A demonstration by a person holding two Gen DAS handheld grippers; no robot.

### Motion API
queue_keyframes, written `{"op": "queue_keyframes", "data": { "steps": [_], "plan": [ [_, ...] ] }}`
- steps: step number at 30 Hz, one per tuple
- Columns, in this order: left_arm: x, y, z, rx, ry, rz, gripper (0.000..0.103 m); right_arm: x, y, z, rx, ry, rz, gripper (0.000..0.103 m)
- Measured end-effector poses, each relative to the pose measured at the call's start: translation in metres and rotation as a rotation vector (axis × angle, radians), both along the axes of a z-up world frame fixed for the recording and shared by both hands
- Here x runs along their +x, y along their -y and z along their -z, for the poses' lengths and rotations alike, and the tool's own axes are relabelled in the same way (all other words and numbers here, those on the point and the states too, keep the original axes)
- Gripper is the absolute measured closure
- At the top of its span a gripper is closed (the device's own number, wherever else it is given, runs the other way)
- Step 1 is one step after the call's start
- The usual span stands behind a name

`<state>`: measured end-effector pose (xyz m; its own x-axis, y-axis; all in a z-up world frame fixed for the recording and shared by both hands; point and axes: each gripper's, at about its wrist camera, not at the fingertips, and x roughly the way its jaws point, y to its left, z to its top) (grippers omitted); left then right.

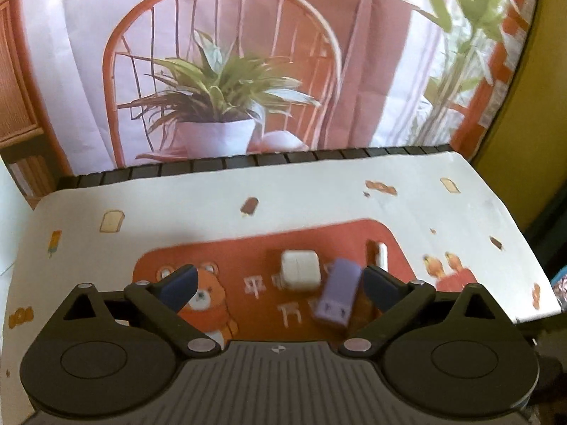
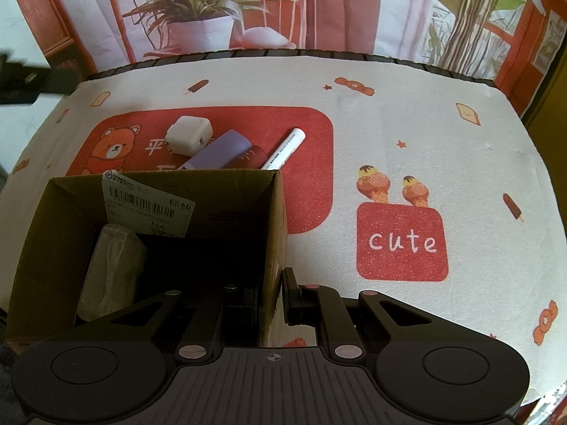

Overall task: Organize rigid objects
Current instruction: 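Move the left tool to the white charger on the mat, then close the left tool fingers on the white charger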

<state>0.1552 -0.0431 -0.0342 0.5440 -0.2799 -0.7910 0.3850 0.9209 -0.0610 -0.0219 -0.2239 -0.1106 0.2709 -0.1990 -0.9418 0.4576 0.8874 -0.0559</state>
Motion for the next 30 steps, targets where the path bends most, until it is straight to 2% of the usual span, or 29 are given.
{"op": "queue_keyframes", "data": {
  "steps": [5, 9, 15, 19, 30],
  "plan": [
    [0.038, 0.005, 0.018, -0.076, -0.063, -0.019, 0.003, -0.001, -0.001, 0.000, 0.000, 0.001, 0.002, 0.092],
    [0.062, 0.018, 0.040, -0.084, -0.104, -0.046, 0.003, 0.000, -0.001, 0.000, 0.000, 0.000, 0.002, 0.092],
    [0.080, 0.042, 0.073, -0.036, -0.153, 0.017, 0.004, 0.001, -0.002, 0.000, 0.000, 0.001, 0.001, 0.092],
    [0.089, 0.053, 0.093, -0.017, -0.219, 0.055, 0.007, 0.001, -0.001, -0.001, 0.001, 0.001, 0.001, 0.092],
    [0.108, 0.059, 0.126, 0.026, -0.368, 0.028, 0.020, 0.002, -0.001, -0.001, 0.001, -0.001, -0.002, 0.092]
  ]
}}
